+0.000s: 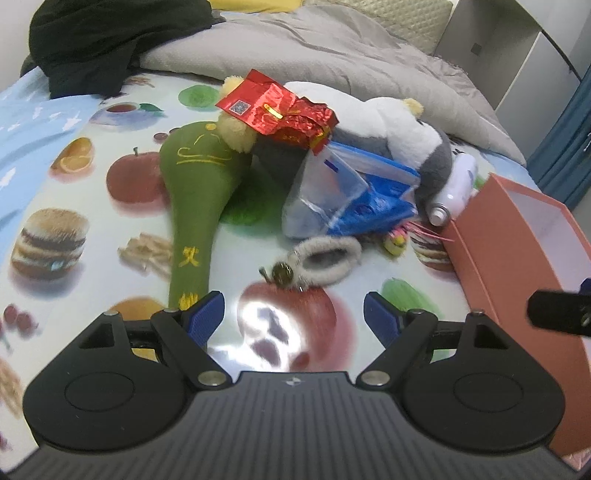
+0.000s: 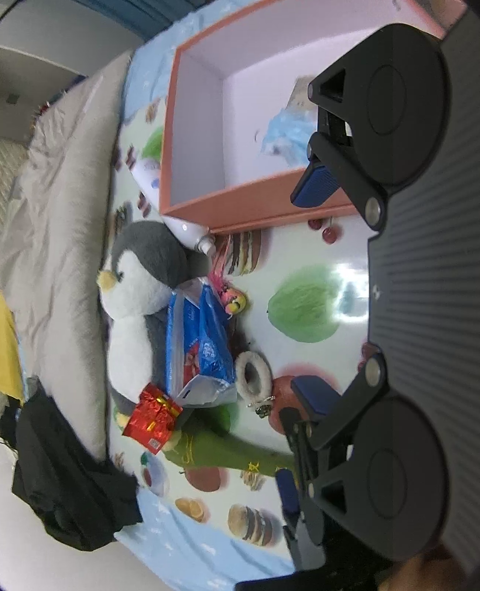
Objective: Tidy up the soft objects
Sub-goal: 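Move both tools back toward the pile of items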
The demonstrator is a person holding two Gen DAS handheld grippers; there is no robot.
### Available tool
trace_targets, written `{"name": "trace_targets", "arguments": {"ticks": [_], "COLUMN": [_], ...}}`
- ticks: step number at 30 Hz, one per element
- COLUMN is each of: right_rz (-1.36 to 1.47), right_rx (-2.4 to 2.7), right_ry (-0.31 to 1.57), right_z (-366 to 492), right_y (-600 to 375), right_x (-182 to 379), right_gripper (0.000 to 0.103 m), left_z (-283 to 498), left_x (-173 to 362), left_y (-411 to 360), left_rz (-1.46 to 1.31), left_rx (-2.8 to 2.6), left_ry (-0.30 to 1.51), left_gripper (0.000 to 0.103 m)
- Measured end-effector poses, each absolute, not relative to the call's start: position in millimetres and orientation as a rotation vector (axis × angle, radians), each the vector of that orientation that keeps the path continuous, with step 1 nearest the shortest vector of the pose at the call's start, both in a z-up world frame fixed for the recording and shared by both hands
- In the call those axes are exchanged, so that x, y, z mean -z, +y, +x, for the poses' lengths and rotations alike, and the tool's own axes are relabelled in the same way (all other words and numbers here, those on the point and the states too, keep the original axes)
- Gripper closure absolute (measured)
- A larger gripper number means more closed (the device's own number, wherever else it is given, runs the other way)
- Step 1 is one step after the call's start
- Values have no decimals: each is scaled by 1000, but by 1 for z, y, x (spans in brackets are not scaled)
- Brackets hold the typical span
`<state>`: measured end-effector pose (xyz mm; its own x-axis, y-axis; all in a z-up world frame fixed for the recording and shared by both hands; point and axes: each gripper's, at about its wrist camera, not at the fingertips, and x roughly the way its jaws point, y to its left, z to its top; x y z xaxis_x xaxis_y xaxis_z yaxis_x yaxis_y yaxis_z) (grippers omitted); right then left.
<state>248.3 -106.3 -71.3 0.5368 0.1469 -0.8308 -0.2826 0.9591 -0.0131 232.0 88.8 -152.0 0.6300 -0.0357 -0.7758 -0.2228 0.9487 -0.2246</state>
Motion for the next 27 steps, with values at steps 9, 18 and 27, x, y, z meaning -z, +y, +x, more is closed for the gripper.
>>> {"name": "trace_targets", "arguments": {"ticks": [9,18,27], "right_rz": [-144,-174,-189], "right_rx": [-323,-310,-300], "right_ry": [994,994,962], "right_z": [305,343,359], "right_y": [-91,-76,-66], "right_x": [117,162,188], "right_gripper": [4,30,43], "left_z": [277,300,298], "left_x": [176,204,209], "left_y": [106,107,105], "left_rz": [-304,-305,-320], "left_rx": [-86,-63,-51], "left_ry": [880,924,891], "left_gripper": [29,55,79]}}
